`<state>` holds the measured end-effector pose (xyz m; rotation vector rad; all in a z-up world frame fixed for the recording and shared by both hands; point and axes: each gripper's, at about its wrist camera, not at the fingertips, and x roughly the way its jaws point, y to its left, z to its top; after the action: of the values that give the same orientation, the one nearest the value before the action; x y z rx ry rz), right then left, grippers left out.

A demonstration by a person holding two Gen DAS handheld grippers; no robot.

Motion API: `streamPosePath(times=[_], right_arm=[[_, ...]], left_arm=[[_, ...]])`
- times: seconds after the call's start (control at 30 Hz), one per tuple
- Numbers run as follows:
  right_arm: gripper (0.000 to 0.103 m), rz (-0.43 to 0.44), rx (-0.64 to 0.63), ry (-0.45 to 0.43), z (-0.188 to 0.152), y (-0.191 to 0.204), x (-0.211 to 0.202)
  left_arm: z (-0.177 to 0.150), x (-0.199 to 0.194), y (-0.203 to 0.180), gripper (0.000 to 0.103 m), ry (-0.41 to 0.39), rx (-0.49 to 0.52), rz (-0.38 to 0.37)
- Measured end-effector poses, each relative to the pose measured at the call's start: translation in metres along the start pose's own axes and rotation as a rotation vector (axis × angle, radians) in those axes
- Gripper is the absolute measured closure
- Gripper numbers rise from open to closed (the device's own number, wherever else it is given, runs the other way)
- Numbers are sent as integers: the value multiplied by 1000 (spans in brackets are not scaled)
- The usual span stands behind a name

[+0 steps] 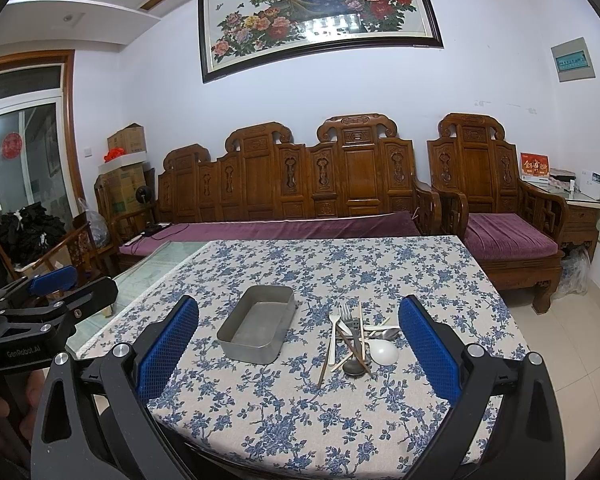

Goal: Organize utensils

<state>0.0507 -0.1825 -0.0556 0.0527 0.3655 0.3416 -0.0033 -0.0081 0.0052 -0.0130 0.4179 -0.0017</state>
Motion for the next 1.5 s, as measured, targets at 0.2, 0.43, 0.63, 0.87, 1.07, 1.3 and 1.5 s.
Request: streamPosePath(times=[0.2, 0.43, 0.63, 0.87, 1.07, 1.3, 1.5], right_arm=[[3, 1, -1, -2, 0, 1, 0], [3, 1, -1, -1, 0, 1, 0], [3, 2, 1, 3, 3, 1, -3], [3, 10, -8, 25, 0, 10, 2], [9, 18, -14, 76, -15, -6, 26], [23, 32, -53, 132, -21, -18, 65], [31, 43, -80, 184, -22, -34, 104]], left_arm=[[1, -1, -1, 6, -2, 0, 0], [2, -1, -2, 6, -3, 3, -1], [2, 1, -3, 6, 7, 11, -3], [-9, 21, 2, 6, 74, 10, -24], [-24, 49, 1, 6, 145, 6, -61], [-38, 83, -7, 6, 198, 30, -95], [-41, 112, -16, 7, 226, 49, -136]])
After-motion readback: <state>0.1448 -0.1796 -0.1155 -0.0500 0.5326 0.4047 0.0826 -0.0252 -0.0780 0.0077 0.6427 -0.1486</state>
